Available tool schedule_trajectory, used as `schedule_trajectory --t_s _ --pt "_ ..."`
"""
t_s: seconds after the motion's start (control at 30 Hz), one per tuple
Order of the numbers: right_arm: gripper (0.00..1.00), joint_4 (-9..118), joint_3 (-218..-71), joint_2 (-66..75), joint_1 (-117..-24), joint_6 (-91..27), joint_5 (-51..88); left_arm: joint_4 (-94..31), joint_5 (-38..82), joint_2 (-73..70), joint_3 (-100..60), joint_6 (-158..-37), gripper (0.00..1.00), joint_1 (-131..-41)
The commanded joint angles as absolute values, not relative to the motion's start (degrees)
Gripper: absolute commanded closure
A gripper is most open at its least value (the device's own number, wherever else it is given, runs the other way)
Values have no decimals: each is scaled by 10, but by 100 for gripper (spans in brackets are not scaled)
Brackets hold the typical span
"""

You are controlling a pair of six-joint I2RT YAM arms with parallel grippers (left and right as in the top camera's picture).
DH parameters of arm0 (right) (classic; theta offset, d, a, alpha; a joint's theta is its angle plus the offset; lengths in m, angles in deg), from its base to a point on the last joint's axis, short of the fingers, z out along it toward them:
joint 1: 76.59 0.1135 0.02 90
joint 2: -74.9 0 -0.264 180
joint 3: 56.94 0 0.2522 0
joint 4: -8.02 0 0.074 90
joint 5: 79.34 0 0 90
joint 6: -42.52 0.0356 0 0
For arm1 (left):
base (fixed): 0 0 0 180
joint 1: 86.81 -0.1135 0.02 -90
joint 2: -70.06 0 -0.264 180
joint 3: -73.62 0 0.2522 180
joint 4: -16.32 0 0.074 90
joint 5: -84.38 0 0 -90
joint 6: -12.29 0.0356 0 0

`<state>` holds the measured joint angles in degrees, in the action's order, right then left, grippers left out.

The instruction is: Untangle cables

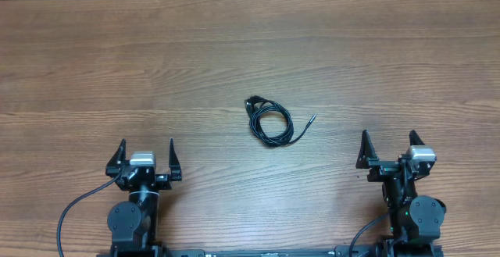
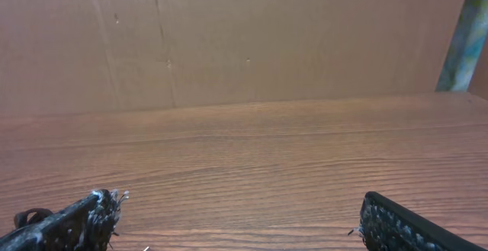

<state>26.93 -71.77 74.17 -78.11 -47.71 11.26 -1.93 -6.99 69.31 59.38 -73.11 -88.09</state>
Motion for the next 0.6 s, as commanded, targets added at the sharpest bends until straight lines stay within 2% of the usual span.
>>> schedule_trajectory --t_s 0.0,0.57 --pt "0 266 -712 747 -783 -480 107 -18 -75 697 596 -734 0 -885" --pt "0 266 -712 747 -783 -480 107 -18 -75 697 596 -734 0 -885"
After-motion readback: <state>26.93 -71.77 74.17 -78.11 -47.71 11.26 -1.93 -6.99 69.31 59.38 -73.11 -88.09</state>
